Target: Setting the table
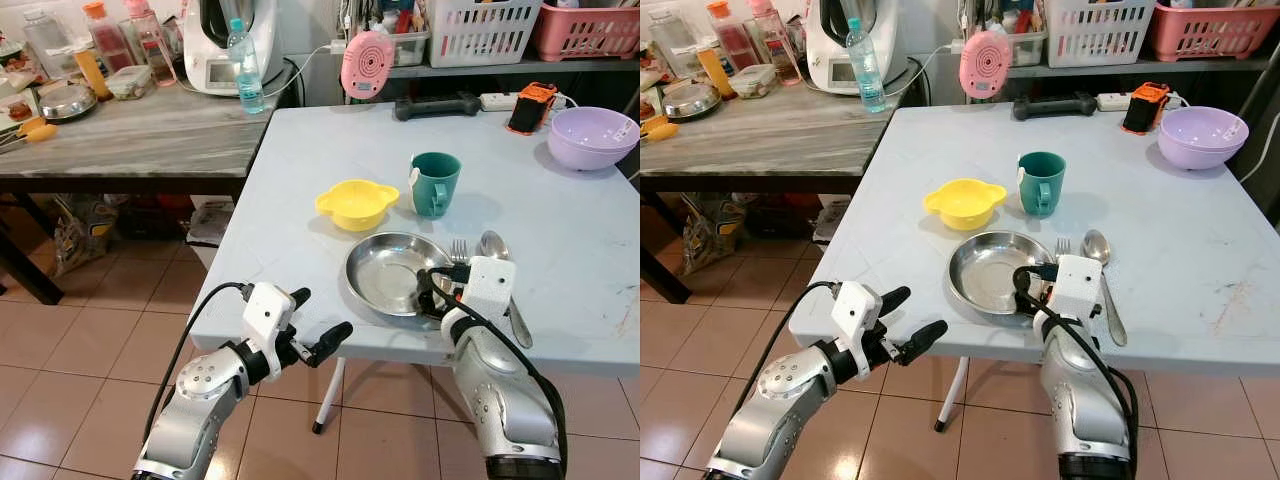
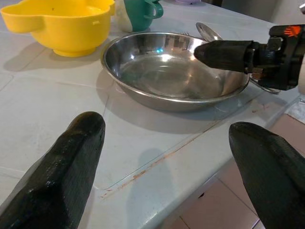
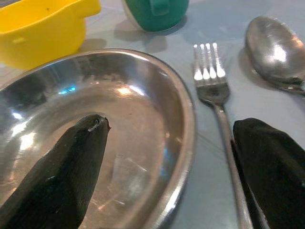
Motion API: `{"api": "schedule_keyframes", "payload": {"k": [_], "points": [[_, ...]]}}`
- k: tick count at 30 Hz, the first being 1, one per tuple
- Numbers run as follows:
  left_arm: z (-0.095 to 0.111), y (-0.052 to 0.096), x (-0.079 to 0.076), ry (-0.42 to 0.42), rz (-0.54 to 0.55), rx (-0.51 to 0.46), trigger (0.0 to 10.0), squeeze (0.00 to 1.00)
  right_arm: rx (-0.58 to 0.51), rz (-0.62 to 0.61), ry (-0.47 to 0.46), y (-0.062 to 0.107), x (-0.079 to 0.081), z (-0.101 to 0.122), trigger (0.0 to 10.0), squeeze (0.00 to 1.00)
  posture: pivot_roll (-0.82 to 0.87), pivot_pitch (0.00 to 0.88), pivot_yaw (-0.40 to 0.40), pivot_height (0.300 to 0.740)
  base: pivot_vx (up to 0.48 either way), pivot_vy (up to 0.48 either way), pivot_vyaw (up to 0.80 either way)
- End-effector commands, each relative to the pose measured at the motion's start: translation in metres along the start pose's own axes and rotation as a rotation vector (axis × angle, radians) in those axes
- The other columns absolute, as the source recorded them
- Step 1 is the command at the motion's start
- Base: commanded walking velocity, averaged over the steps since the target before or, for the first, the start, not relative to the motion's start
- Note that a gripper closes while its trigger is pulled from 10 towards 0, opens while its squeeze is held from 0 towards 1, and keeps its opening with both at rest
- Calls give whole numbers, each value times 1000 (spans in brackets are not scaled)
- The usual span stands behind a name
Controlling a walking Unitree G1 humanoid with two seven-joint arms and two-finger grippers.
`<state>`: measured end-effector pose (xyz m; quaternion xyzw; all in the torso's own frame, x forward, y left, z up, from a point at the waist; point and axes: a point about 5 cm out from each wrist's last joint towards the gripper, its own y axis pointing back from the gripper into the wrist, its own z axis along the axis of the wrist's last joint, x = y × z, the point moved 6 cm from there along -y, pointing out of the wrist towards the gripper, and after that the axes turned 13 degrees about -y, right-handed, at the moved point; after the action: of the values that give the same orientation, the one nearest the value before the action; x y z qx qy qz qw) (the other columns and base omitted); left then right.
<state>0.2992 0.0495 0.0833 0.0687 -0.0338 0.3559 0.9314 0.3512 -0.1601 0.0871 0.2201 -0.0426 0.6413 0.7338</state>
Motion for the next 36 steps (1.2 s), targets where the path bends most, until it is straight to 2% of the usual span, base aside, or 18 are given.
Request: {"api": "schedule_keyframes", "payload": {"k": [1,2,12,36], "points": [[-1,1,3,-7,3,13,10000,0,13,29,-11,-2,10,-1,3490,0,-99,22,96,740,0,0,0],[-1,1,2,-7,3,13,10000,0,14,27,-11,-2,10,-1,0,0,-99,23,96,740,0,0,0],[-1,0,2,-3,4,13,10000,0,20,31,-21,-2,12,-1,0,0,-100,23,95,740,0,0,0],[-4,0,-1,5,-9,27,10000,0,70,-13,-45,-2,3,-11,0,0,-101,29,98,740,0,0,0]]}}
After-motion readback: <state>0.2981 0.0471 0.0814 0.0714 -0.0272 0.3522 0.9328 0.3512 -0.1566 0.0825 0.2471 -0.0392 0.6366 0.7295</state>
